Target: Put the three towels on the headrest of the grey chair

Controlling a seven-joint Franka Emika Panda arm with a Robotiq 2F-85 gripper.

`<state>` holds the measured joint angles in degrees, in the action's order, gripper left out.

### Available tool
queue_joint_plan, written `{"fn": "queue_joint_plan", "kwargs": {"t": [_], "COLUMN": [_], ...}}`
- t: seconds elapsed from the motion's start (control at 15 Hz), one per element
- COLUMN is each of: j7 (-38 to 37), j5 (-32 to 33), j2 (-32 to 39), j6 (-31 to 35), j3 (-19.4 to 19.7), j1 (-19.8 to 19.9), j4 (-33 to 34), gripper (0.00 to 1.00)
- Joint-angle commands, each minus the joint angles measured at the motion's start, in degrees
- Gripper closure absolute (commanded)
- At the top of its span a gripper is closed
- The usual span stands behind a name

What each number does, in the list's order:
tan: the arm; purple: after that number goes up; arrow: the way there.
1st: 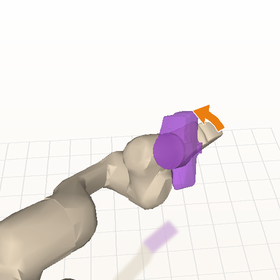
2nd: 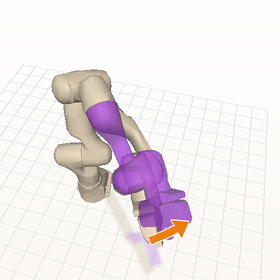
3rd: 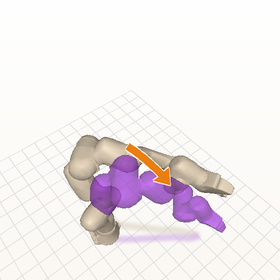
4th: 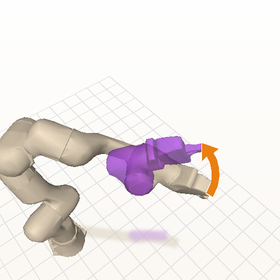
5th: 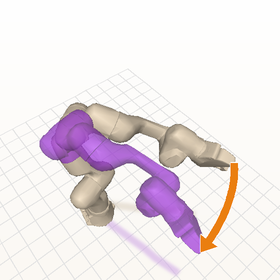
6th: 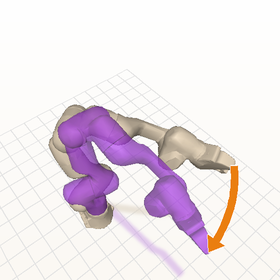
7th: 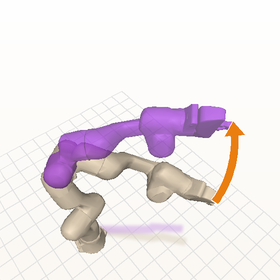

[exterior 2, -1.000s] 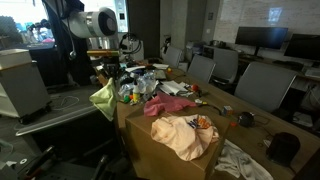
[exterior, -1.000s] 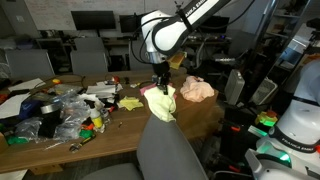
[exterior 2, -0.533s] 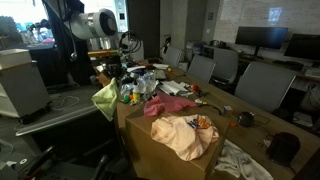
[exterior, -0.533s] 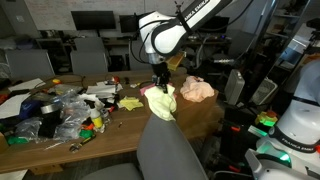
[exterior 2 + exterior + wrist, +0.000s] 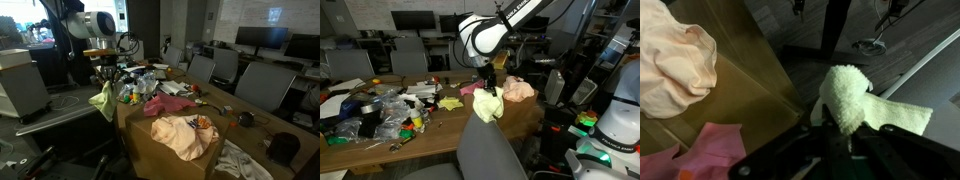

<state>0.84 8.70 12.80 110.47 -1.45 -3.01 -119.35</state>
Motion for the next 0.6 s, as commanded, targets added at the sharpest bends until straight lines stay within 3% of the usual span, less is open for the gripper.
{"fn": "queue_joint_plan", "kwargs": {"t": [0.0, 0.33, 0.53], "j7": [3.2, 4.1, 8.5], "j5": [-1.8, -4.4, -7.9], "j2": [-1.2, -1.2, -1.7], "j6": [-1.9, -2.5, -3.1], "j3": [-0.8, -1.8, -2.8], "j1": [0.3, 0.0, 0.5], "j4": [-2.2, -2.9, -2.5], "gripper": [0.96, 0.96, 0.96]}}
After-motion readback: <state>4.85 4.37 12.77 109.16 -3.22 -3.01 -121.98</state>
